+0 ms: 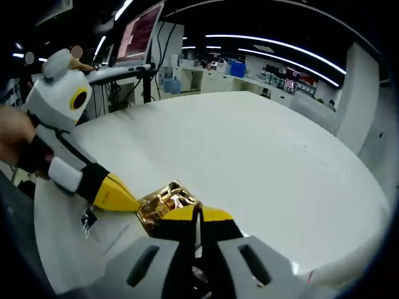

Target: Arrange the skincare products in the storage area until every visible bottle or jar stands upright without overlapping.

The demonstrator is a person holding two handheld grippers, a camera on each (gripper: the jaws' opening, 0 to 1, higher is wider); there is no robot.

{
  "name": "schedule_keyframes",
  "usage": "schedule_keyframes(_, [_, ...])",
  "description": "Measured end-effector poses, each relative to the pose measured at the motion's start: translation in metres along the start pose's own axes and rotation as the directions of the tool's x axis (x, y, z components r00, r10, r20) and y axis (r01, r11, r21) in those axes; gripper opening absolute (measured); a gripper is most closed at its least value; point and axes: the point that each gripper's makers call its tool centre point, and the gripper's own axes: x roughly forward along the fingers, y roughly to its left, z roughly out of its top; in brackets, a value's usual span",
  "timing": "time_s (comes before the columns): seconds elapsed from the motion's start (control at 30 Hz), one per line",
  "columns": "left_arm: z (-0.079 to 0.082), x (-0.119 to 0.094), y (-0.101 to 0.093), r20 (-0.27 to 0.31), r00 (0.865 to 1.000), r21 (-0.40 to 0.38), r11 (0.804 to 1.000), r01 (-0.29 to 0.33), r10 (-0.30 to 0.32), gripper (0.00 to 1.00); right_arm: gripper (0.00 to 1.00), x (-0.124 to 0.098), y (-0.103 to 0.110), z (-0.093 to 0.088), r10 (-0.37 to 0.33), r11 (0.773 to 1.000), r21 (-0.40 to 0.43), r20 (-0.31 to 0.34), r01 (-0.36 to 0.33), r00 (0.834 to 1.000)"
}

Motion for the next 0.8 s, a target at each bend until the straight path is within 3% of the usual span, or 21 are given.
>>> schedule_keyframes(0.1, [-0.004, 0.0, 0.0, -0.034, 0.999, 0.128, 0.992, -0.005, 0.009, 0.0, 0.01, 0.001, -0.003, -0.002, 0.004, 1.0, -0.023, -0.004, -0.004, 1.0])
schedule_keyframes(0.2, [0.0, -0.002, -0.002, -0.047, 0.998, 0.241, 0.97, -0.017, 0.029, 0.0, 0.01, 0.003, -0.005, -0.002, 0.002, 1.0, -0.028, -0.004, -0.002, 1.0])
schedule_keyframes(0.27, [0.01, -0.004, -0.006, -0.02, 0.999, 0.354, 0.935, -0.031, 0.041, 0.0, 0.01, 0.004, -0.005, -0.001, 0.0, 1.0, -0.022, -0.001, 0.0, 1.0])
schedule_keyframes(0.37, [0.024, 0.003, -0.025, 0.002, 1.0, 0.479, 0.878, 0.002, -0.003, 0.02, 0.01, 0.006, -0.002, -0.005, 0.004, 1.0, -0.031, -0.011, -0.005, 1.0])
schedule_keyframes(0.47, [0.024, 0.014, -0.031, -0.035, 0.999, 0.558, 0.83, 0.01, 0.011, 0.04, 0.02, 0.005, -0.001, -0.009, 0.004, 1.0, -0.027, -0.023, -0.005, 1.0])
schedule_keyframes(0.57, [0.022, 0.03, -0.03, -0.074, 0.994, 0.684, 0.729, -0.007, 0.079, 0.06, 0.02, 0.005, -0.001, -0.008, 0.003, 0.999, -0.044, -0.023, -0.004, 1.0])
schedule_keyframes(0.6, [0.021, 0.032, -0.029, -0.077, 0.993, 0.694, 0.72, -0.01, 0.087, 0.07, 0.02, 0.005, -0.001, -0.008, 0.003, 0.999, -0.046, -0.023, -0.004, 1.0])
schedule_keyframes(0.63, [0.015, 0.038, -0.024, -0.111, 0.985, 0.731, 0.682, -0.007, 0.13, 0.08, 0.02, 0.005, -0.002, -0.008, 0.006, 0.999, -0.051, -0.023, -0.007, 1.0])
schedule_keyframes(0.67, [0.012, 0.04, -0.019, -0.126, 0.979, 0.745, 0.667, -0.012, 0.158, 0.09, 0.02, 0.005, -0.002, -0.008, 0.007, 0.999, -0.053, -0.023, -0.008, 1.0])
schedule_keyframes(0.7, [0.015, 0.042, -0.021, -0.112, 0.983, 0.754, 0.657, -0.011, 0.146, 0.09, 0.02, 0.005, -0.002, -0.008, 0.006, 0.998, -0.059, -0.028, -0.008, 1.0])
schedule_keyframes(0.73, [0.017, 0.042, -0.023, -0.106, 0.984, 0.741, 0.672, -0.016, 0.14, 0.09, 0.02, 0.005, -0.003, -0.008, 0.007, 0.998, -0.061, -0.025, -0.009, 1.0])
schedule_keyframes(0.8, [0.017, 0.041, -0.023, -0.123, 0.981, 0.739, 0.673, -0.012, 0.152, 0.09, 0.06, 0.005, -0.003, -0.009, 0.016, 0.999, -0.048, -0.026, -0.017, 1.0])
